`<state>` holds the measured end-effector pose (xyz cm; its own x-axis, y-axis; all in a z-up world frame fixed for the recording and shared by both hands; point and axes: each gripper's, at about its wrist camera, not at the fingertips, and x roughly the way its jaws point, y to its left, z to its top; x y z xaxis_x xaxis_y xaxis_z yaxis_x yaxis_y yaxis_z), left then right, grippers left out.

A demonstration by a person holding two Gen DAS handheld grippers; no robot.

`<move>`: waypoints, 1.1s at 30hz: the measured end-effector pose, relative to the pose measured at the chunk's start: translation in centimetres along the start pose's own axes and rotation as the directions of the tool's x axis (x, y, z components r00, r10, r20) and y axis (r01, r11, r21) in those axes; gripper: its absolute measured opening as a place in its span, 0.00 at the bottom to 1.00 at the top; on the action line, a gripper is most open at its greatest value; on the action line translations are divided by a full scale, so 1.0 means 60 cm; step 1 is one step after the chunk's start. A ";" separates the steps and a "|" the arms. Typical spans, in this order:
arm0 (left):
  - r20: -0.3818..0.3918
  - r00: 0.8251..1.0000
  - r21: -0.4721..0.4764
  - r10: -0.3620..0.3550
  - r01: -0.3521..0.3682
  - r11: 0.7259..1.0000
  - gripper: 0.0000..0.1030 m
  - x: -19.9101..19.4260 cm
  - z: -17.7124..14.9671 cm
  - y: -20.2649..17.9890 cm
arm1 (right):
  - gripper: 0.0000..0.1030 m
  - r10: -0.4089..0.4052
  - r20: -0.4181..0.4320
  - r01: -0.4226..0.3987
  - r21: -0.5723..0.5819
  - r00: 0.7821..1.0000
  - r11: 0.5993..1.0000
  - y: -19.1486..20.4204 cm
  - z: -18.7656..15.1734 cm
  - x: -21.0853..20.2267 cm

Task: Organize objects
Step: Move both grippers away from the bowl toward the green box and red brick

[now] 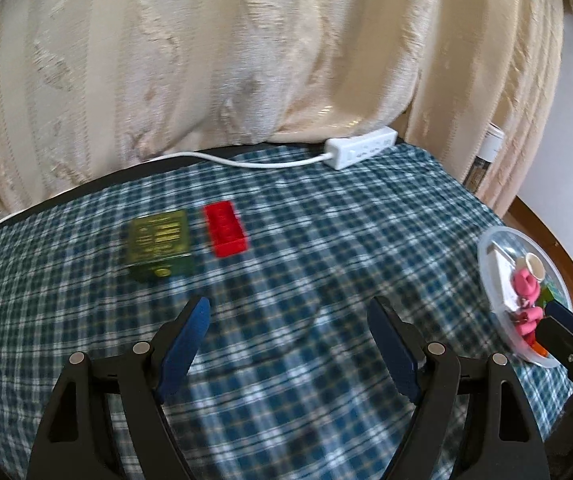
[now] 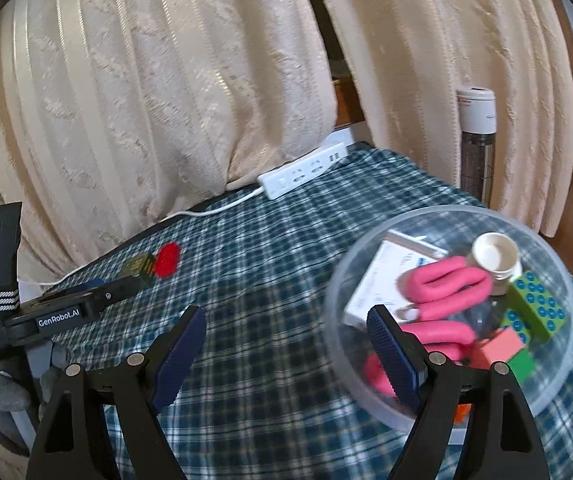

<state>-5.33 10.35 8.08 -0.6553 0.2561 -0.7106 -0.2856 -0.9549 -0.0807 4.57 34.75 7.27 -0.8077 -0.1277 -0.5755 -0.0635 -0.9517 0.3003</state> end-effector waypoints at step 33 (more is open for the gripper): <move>-0.083 0.985 -0.144 0.149 -0.160 0.977 0.80 0.111 0.038 0.167 | 0.83 0.038 -0.104 -0.055 -0.166 0.994 0.985 0.133 0.013 0.110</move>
<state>-14.17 2.82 4.13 -0.6304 0.0971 -0.7702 -0.0732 -0.9952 -0.0656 -1.74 26.50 6.48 -0.7440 -0.1918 -0.6400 0.0791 -0.9765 0.2007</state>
